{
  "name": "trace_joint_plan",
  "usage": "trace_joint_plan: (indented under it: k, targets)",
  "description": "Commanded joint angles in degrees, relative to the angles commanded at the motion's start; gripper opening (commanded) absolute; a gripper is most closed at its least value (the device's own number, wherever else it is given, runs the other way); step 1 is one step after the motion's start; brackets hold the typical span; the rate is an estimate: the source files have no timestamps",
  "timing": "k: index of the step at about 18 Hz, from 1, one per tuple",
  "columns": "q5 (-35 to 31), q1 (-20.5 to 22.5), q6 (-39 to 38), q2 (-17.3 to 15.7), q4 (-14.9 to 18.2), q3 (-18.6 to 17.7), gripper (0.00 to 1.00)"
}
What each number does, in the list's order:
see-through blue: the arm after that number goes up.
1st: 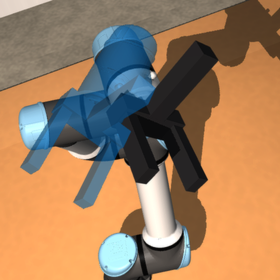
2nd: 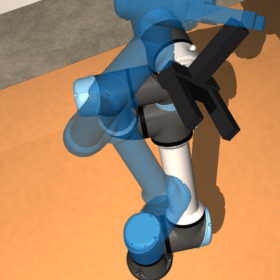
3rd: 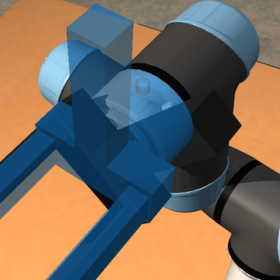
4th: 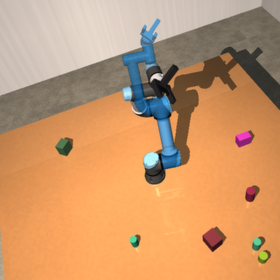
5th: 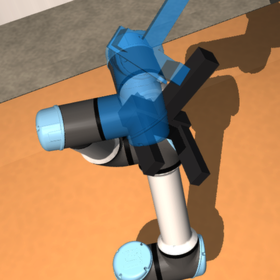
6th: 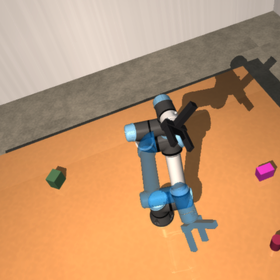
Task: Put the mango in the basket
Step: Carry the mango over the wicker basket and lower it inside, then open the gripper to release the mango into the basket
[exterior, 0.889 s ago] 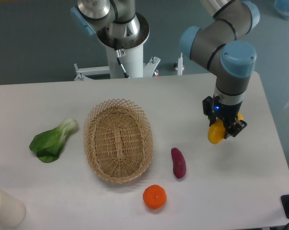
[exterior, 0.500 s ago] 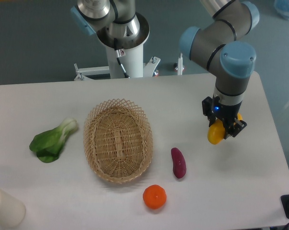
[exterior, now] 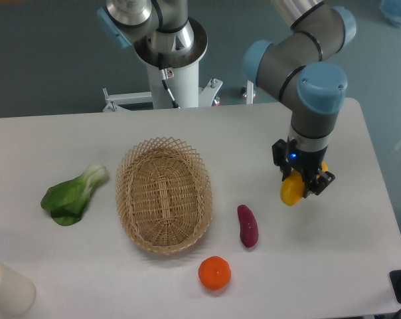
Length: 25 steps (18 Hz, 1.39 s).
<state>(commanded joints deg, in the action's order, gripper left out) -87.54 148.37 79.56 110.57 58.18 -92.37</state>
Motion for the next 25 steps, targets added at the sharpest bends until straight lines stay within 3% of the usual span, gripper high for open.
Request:
trace_joint_plan:
  k: [7,11,17,19,21,24,25]
  targets:
    - [-0.53,-11.26,-11.79,0.0,-0.26,-1.67,0.34]
    - [-0.44,-17.14,-14.34,-0.44,-0.88,-5.35,0.35]
    - [-0.79,-21.19,-15.49,-0.62,-1.14,-9.3,0.36]
    - [-1.67,-21.46,-15.49,-0.18,-4.38,-10.37,0.42]
    - [-1.76,-21.63,-15.49,0.0,-5.27,-10.28,0.55]
    - [-1.76,-21.72,-15.75,-0.18,-4.84,-10.55,1.0]
    - [-1.76,-21.72,-15.75,-0.44,-4.83,-10.72,1.0]
